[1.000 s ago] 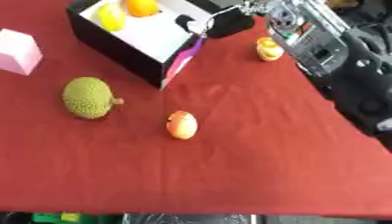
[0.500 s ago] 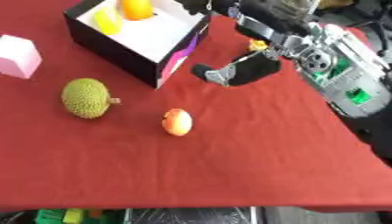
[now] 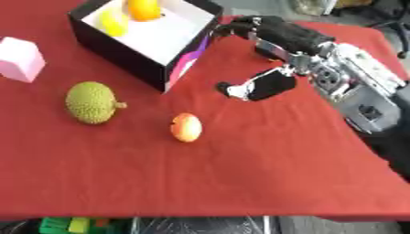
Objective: Pick up objects on the table and place them in the box.
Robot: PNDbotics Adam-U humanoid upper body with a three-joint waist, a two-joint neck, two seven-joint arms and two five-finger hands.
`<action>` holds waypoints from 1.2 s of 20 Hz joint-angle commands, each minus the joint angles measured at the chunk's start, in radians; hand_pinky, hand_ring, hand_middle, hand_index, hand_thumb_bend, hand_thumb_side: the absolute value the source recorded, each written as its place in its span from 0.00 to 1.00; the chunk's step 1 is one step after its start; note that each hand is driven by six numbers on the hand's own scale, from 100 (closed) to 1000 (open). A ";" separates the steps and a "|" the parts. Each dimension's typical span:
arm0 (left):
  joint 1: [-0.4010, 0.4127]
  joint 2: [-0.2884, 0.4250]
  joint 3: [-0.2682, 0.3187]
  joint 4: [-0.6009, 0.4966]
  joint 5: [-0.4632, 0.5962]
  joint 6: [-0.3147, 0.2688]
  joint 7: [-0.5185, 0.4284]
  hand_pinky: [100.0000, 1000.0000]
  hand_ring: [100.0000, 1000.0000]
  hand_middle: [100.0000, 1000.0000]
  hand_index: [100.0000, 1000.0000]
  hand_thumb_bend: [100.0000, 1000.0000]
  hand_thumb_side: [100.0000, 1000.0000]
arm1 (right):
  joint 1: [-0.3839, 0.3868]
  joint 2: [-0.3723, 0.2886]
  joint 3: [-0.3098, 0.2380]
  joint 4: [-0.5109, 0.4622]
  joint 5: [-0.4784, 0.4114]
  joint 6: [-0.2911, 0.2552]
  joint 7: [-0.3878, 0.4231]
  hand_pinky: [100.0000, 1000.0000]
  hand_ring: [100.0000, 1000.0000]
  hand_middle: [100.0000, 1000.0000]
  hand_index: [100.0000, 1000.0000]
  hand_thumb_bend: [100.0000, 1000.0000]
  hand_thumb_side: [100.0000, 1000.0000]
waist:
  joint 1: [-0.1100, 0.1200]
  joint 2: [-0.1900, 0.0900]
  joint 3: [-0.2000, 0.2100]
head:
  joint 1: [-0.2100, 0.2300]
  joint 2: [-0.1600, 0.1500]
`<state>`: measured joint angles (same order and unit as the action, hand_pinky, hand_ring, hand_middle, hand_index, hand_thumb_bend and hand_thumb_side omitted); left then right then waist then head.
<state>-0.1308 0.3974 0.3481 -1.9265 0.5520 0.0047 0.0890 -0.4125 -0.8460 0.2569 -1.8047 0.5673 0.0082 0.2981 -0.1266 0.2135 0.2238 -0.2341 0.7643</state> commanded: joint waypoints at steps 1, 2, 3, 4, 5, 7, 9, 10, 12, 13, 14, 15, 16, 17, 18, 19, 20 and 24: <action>0.000 0.023 0.006 -0.008 -0.012 0.000 -0.007 0.72 0.84 0.80 0.81 0.09 0.67 | -0.005 -0.017 -0.015 0.042 0.023 -0.009 -0.017 0.97 0.94 0.82 0.94 0.36 0.48 | 0.008 -0.016 -0.002 | 0.005 0.000; 0.001 0.023 0.006 -0.007 -0.012 0.000 -0.008 0.72 0.85 0.80 0.81 0.09 0.67 | -0.005 -0.019 -0.019 0.050 0.023 -0.009 -0.023 0.97 0.94 0.82 0.94 0.36 0.49 | 0.009 -0.016 -0.002 | 0.004 -0.002; 0.002 0.022 0.006 -0.006 -0.013 0.000 -0.010 0.72 0.85 0.80 0.81 0.09 0.67 | -0.005 -0.023 -0.024 0.056 0.022 -0.007 -0.029 0.97 0.94 0.82 0.94 0.36 0.49 | 0.009 -0.016 -0.003 | 0.004 -0.003; 0.002 0.022 0.005 -0.006 -0.014 0.001 -0.011 0.73 0.85 0.80 0.81 0.09 0.67 | -0.004 -0.028 -0.029 0.064 0.022 -0.004 -0.035 0.97 0.94 0.82 0.94 0.36 0.50 | 0.010 -0.017 -0.004 | 0.003 -0.004; 0.002 0.021 0.005 -0.005 -0.014 0.001 -0.013 0.73 0.85 0.80 0.81 0.09 0.67 | -0.001 -0.032 -0.034 0.074 0.023 0.000 -0.040 0.96 0.94 0.82 0.94 0.36 0.51 | 0.010 -0.017 -0.004 | 0.001 -0.005; 0.003 0.021 0.004 -0.004 -0.015 0.001 -0.015 0.73 0.85 0.80 0.81 0.09 0.67 | 0.007 -0.041 -0.044 0.099 0.022 0.004 -0.049 0.96 0.94 0.82 0.95 0.36 0.51 | 0.010 -0.016 -0.006 | 0.000 -0.007; 0.002 0.020 0.003 -0.003 -0.017 0.003 -0.018 0.73 0.85 0.80 0.81 0.09 0.67 | 0.020 -0.051 -0.056 0.129 0.014 -0.001 -0.061 0.96 0.94 0.83 0.95 0.34 0.48 | 0.010 -0.016 -0.007 | -0.001 -0.010; 0.001 0.020 0.002 -0.002 -0.018 0.003 -0.020 0.73 0.85 0.80 0.81 0.09 0.67 | 0.028 -0.057 -0.062 0.140 0.002 -0.010 -0.068 0.96 0.94 0.83 0.95 0.33 0.44 | 0.009 -0.015 -0.007 | 0.000 -0.009; 0.000 0.021 0.001 -0.001 -0.019 0.004 -0.024 0.73 0.85 0.80 0.81 0.09 0.67 | 0.048 -0.080 -0.081 0.146 -0.043 -0.042 -0.087 0.98 0.96 0.84 0.96 0.31 0.38 | 0.008 -0.014 -0.007 | 0.002 -0.003; 0.000 0.021 0.001 -0.001 -0.020 0.003 -0.025 0.73 0.85 0.80 0.81 0.09 0.67 | 0.060 -0.097 -0.094 0.143 -0.072 -0.062 -0.098 0.99 0.96 0.84 0.96 0.28 0.33 | 0.007 -0.012 -0.007 | 0.003 0.000; -0.001 0.022 0.002 -0.001 -0.021 0.003 -0.026 0.73 0.85 0.80 0.81 0.09 0.67 | 0.073 -0.112 -0.105 0.139 -0.108 -0.082 -0.105 0.99 0.96 0.84 0.96 0.27 0.31 | 0.006 -0.011 -0.006 | 0.004 0.002; -0.001 0.022 0.002 -0.001 -0.022 0.003 -0.027 0.73 0.85 0.80 0.81 0.09 0.67 | 0.086 -0.128 -0.116 0.136 -0.151 -0.102 -0.108 1.00 0.96 0.84 0.96 0.20 0.21 | 0.005 -0.009 -0.006 | 0.006 0.002; -0.002 0.022 0.002 -0.001 -0.023 0.003 -0.028 0.73 0.85 0.80 0.81 0.09 0.67 | 0.100 -0.148 -0.128 0.134 -0.201 -0.123 -0.108 1.00 0.96 0.84 0.96 0.20 0.20 | 0.004 -0.006 -0.006 | 0.007 0.001; -0.004 0.022 0.002 0.000 -0.025 0.003 -0.029 0.73 0.85 0.80 0.81 0.09 0.67 | 0.111 -0.168 -0.141 0.135 -0.246 -0.142 -0.106 1.00 0.97 0.84 0.96 0.20 0.19 | 0.003 -0.003 -0.004 | 0.007 -0.001; -0.006 0.021 0.002 0.000 -0.025 0.004 -0.031 0.73 0.85 0.80 0.81 0.09 0.67 | 0.121 -0.186 -0.152 0.136 -0.280 -0.160 -0.102 1.00 0.97 0.84 0.96 0.20 0.19 | 0.003 -0.001 -0.003 | 0.006 -0.003; -0.008 0.020 0.002 -0.001 -0.026 0.004 -0.032 0.73 0.85 0.80 0.81 0.09 0.67 | 0.129 -0.201 -0.162 0.137 -0.307 -0.178 -0.096 1.00 0.97 0.85 0.96 0.20 0.19 | 0.002 0.002 -0.002 | 0.007 -0.005; -0.010 0.020 0.002 -0.001 -0.027 0.004 -0.034 0.73 0.85 0.80 0.81 0.09 0.67 | 0.137 -0.213 -0.170 0.139 -0.326 -0.196 -0.089 1.00 0.97 0.85 0.96 0.20 0.19 | 0.002 0.005 -0.001 | 0.006 -0.007; -0.015 0.020 0.005 -0.001 -0.031 0.003 -0.036 0.73 0.85 0.80 0.81 0.09 0.67 | 0.180 -0.238 -0.205 0.136 -0.366 -0.248 -0.092 1.00 0.96 0.84 0.96 0.19 0.16 | -0.003 0.017 0.001 | 0.008 -0.011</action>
<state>-0.1350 0.3974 0.3475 -1.9153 0.5258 0.0091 0.0578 -0.2277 -1.0314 0.0809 -1.6625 0.2210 -0.2223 0.2081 -0.1338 0.2427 0.2249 -0.2296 0.7627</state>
